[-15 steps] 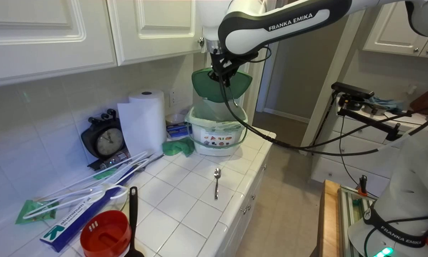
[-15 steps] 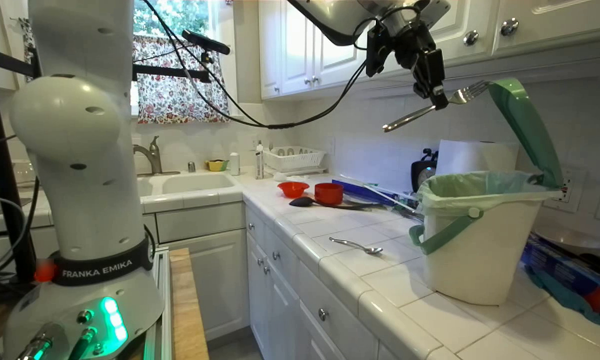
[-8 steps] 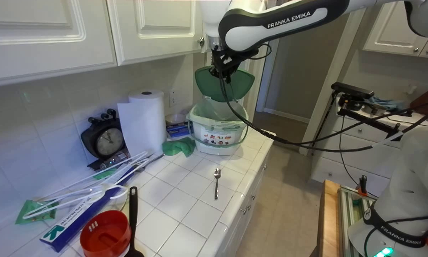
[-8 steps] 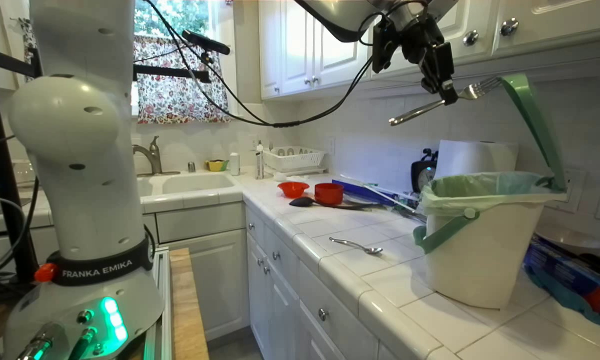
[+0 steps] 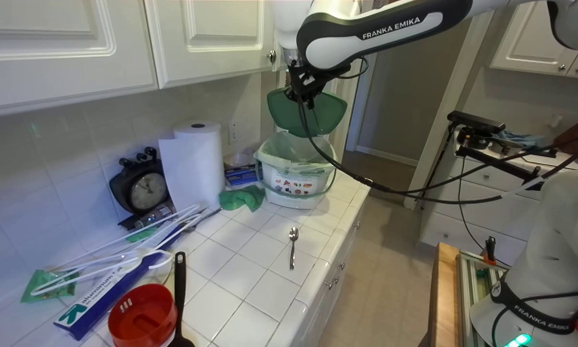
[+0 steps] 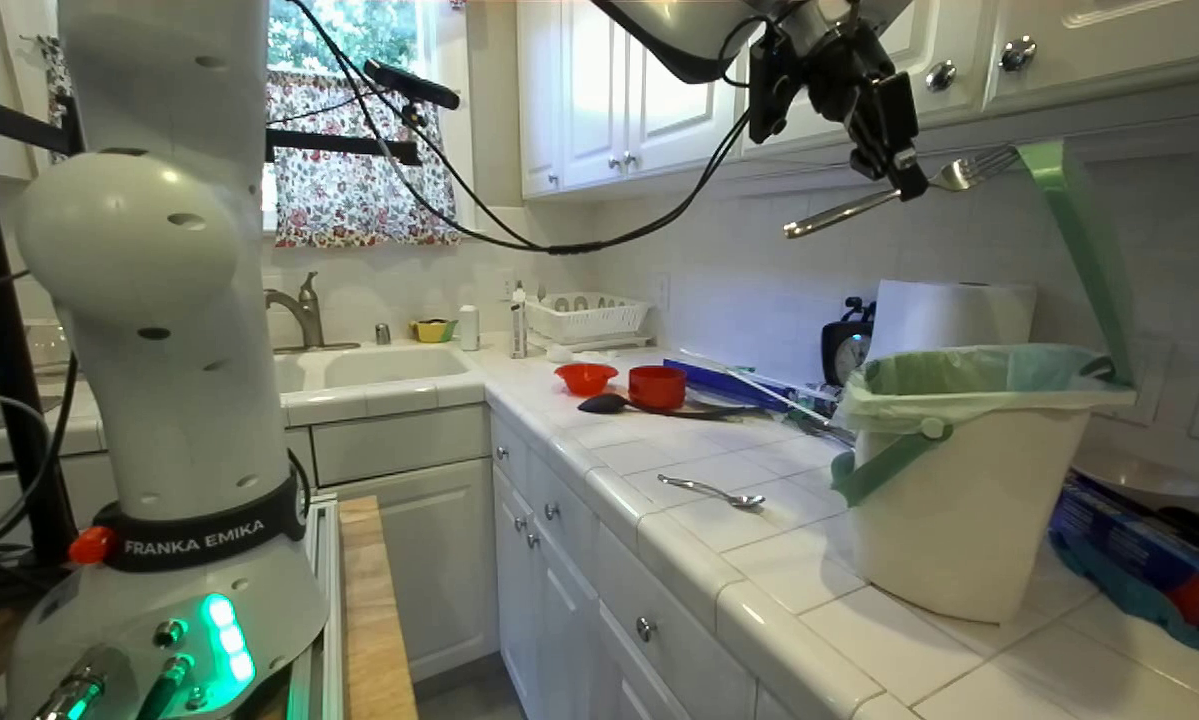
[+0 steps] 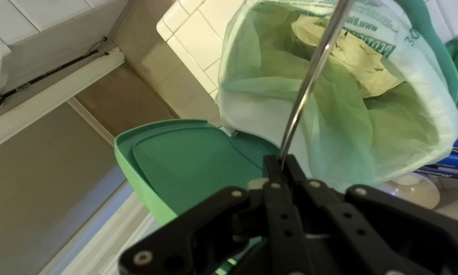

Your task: Use the fork to open the bin

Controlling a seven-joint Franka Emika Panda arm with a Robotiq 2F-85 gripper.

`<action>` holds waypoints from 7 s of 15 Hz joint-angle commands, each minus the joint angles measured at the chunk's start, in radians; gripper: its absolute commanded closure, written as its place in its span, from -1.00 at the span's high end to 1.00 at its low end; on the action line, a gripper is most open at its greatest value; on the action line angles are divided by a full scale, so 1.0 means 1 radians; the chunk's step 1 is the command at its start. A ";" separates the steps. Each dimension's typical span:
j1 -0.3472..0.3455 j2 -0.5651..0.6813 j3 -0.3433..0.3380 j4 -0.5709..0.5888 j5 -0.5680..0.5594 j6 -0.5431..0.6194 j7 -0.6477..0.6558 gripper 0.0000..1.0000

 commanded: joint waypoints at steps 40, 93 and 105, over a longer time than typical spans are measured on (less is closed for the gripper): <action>0.015 -0.084 0.096 -0.261 -0.029 0.153 0.225 -0.95; -0.028 0.493 0.017 -0.186 0.761 0.622 -0.457 -0.39; 0.024 0.472 -0.008 -0.200 0.718 0.620 -0.439 1.00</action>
